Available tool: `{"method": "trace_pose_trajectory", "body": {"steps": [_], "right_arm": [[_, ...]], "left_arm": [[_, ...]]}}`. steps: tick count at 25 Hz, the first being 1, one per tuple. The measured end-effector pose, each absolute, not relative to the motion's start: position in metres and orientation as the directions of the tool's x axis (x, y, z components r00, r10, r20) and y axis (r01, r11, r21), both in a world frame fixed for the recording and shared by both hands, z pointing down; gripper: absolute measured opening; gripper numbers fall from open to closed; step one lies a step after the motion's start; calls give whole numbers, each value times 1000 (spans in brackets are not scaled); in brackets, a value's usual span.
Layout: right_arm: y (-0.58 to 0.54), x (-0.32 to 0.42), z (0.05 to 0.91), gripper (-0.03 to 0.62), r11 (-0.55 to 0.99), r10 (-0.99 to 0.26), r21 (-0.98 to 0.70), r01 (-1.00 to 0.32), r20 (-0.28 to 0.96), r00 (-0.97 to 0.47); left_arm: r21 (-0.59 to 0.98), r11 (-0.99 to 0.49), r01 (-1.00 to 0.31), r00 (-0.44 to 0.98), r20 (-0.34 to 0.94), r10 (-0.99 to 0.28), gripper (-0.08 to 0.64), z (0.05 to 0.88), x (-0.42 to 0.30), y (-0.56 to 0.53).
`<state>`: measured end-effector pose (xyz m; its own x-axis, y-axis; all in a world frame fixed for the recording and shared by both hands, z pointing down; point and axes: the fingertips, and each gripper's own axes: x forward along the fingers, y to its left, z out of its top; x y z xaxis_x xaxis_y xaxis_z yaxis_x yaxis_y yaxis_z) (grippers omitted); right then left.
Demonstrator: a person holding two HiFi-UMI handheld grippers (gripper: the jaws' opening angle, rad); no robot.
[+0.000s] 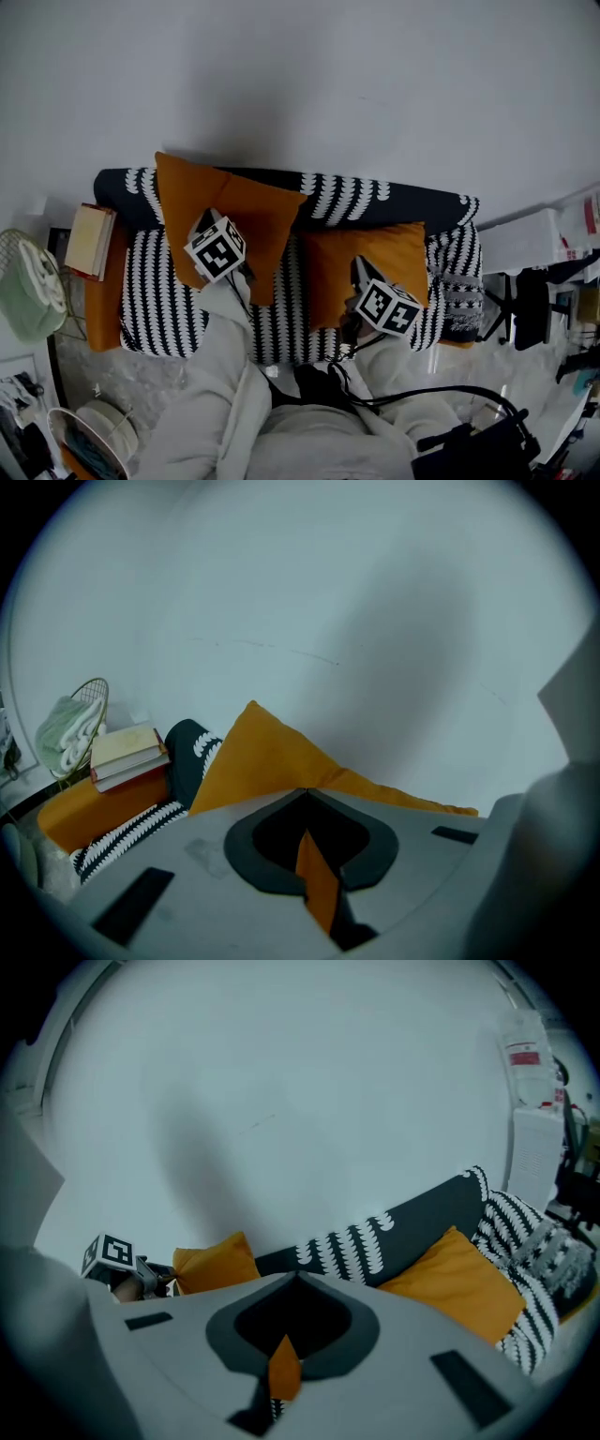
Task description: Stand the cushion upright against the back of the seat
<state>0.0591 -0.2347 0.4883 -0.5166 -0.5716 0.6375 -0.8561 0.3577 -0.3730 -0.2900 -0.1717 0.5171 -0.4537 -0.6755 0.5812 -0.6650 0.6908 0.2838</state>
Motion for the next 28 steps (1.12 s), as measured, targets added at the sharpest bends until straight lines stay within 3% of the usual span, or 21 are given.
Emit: {"method": "trace_pose_trajectory", "body": {"steps": [4,8,15,28], "right_arm": [[-235,68,492,61,329,-588,-371,-868,639,-496],[-229,70,495,61,294,-596,-390,-873,639,-486],[-224,53,494,61,318,-578,-410,-855,630,-518],[-205,63,489,61,324,-585,-416,-850,618,-526]], "left_arm": [[158,672,-723,-560,435,-705,5,460,-331,-196],[69,617,-784,-499,520,-693,5,466,-339,-216],[106,564,-819,-408,583,-702,5,498,-296,-209],[120,511,-851,-360,577,-734,5,491,-260,-181]]}}
